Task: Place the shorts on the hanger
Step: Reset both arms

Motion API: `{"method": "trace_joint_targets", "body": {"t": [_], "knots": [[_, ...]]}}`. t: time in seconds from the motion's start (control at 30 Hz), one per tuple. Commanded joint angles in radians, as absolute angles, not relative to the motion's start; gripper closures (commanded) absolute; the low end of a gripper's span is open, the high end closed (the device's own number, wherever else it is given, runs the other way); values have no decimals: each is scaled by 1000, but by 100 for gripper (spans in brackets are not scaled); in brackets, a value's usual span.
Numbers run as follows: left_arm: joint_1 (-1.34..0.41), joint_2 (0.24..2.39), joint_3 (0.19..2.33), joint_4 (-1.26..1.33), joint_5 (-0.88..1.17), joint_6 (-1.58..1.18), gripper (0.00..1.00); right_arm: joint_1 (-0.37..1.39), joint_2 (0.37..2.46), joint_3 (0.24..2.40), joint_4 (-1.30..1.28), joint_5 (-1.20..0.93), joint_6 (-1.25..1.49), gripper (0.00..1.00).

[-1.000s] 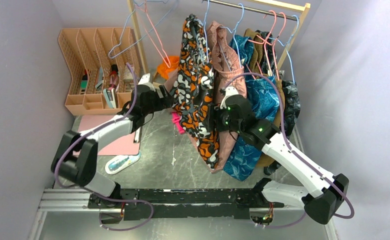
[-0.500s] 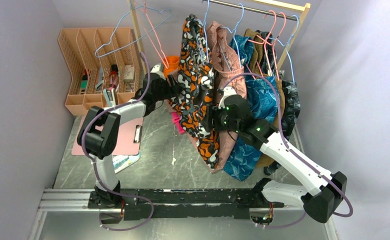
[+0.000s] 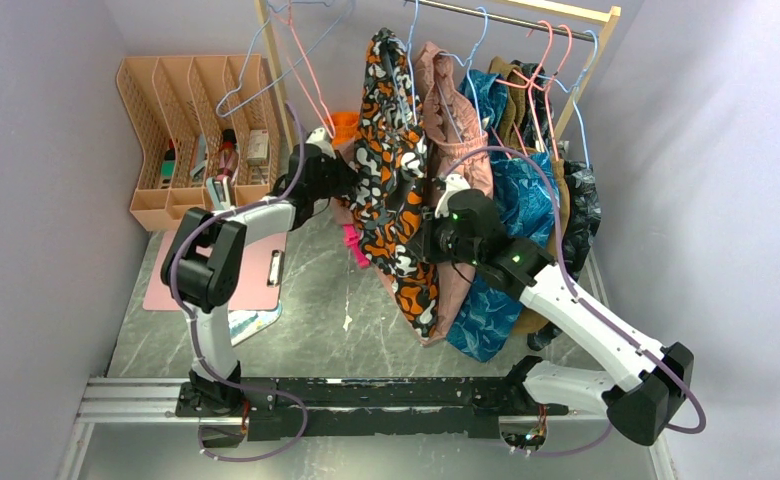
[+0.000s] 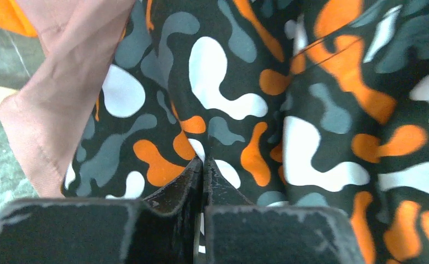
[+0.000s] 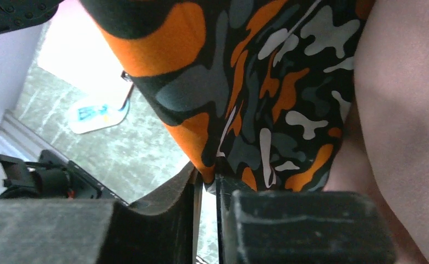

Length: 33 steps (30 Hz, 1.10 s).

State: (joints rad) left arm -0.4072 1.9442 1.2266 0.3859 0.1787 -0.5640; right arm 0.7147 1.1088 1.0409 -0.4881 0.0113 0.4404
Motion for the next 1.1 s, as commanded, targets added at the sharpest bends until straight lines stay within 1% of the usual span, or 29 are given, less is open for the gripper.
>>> {"method": "trace_joint_targets", "body": {"t": [0.0, 0.07, 0.1, 0.3, 0.5, 0.67, 0.7, 0.73, 0.77, 0.8, 0.83, 0.9, 0.93, 1.0, 1.03, 1.07], "knots": [[-402, 1844, 1279, 429, 194, -522, 93, 718, 1060, 1064, -407, -65, 481, 89], [-402, 1821, 1312, 403, 200, -510, 93, 717, 1037, 1070, -371, -89, 499, 98], [-402, 1812, 1334, 387, 204, -508, 93, 717, 1032, 1079, -361, -101, 512, 100], [-402, 1773, 1417, 314, 212, -489, 93, 717, 1023, 1132, -332, -159, 556, 100], [-400, 1753, 1437, 288, 181, -467, 93, 717, 991, 1125, -281, -219, 599, 100], [-398, 1787, 1398, 275, 184, -483, 93, 716, 979, 1074, -342, -202, 586, 100], [-399, 1792, 1379, 281, 181, -486, 93, 717, 977, 1056, -354, -200, 581, 98], [-399, 1798, 1364, 282, 178, -487, 90, 718, 974, 1039, -367, -200, 576, 87], [-399, 1802, 1345, 279, 174, -488, 84, 717, 975, 1026, -385, -202, 569, 74], [-397, 1805, 1330, 275, 171, -488, 78, 716, 975, 1015, -405, -203, 561, 62], [-397, 1803, 1317, 274, 169, -488, 68, 716, 974, 1010, -426, -201, 555, 53], [-397, 1793, 1289, 269, 167, -489, 50, 718, 973, 1009, -471, -185, 536, 41], [-397, 1785, 1276, 266, 168, -489, 43, 717, 968, 1013, -491, -175, 524, 37], [-397, 1759, 1250, 250, 163, -481, 35, 716, 961, 1036, -531, -157, 496, 28], [-397, 1742, 1242, 234, 156, -474, 29, 717, 961, 1057, -555, -147, 481, 18], [-396, 1723, 1232, 213, 150, -469, 26, 717, 965, 1086, -582, -139, 463, 12]]}}
